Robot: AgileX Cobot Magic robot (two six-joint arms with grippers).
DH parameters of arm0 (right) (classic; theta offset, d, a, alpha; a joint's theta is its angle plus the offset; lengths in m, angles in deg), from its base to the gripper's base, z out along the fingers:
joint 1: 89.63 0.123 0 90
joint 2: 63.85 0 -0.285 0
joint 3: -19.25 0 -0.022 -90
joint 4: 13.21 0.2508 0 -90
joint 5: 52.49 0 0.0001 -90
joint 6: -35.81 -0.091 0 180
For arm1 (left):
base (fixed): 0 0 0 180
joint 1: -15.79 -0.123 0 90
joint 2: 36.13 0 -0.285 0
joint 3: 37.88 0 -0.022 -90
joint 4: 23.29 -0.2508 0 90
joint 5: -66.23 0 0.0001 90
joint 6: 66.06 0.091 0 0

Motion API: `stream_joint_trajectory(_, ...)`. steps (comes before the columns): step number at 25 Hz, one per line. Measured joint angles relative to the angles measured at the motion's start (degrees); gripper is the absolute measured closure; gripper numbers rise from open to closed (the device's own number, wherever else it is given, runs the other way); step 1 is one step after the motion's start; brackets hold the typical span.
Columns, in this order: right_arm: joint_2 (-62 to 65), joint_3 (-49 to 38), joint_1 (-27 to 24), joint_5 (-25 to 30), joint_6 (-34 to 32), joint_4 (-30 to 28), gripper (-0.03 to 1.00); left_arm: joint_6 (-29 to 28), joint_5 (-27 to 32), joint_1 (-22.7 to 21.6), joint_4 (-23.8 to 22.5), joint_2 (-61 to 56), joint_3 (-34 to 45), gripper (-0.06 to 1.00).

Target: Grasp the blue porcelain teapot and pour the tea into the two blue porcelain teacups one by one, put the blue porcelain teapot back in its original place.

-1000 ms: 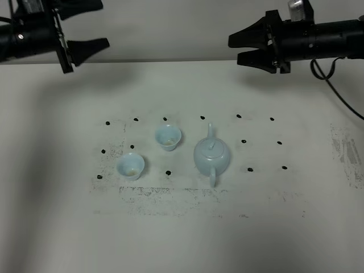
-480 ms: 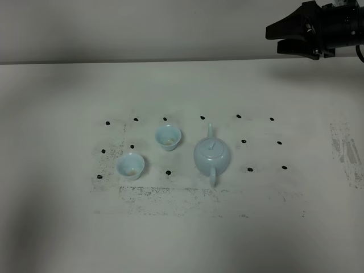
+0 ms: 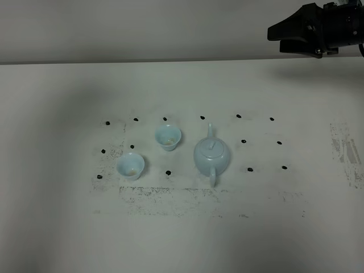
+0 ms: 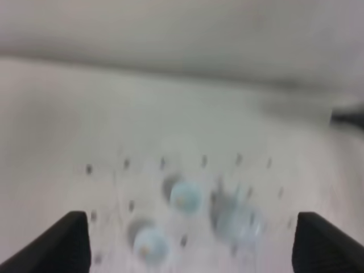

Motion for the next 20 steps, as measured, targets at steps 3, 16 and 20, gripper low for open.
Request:
stream_joint_trajectory(3,0.0,0.0,0.0,-0.1,0.1,0.0,0.38,-0.6,-2.3,6.1,-7.1,-5.3,7.2,0.21)
stream_joint_trajectory(16,0.0,0.0,0.0,-0.4,0.3,0.0,0.38,-4.4,-7.0,13.8,-26.2,-32.7,38.5,0.21)
stream_joint_trajectory(20,0.0,0.0,0.0,-0.5,0.4,0.0,0.38,-4.4,-6.9,13.8,-27.3,-42.0,46.5,0.21)
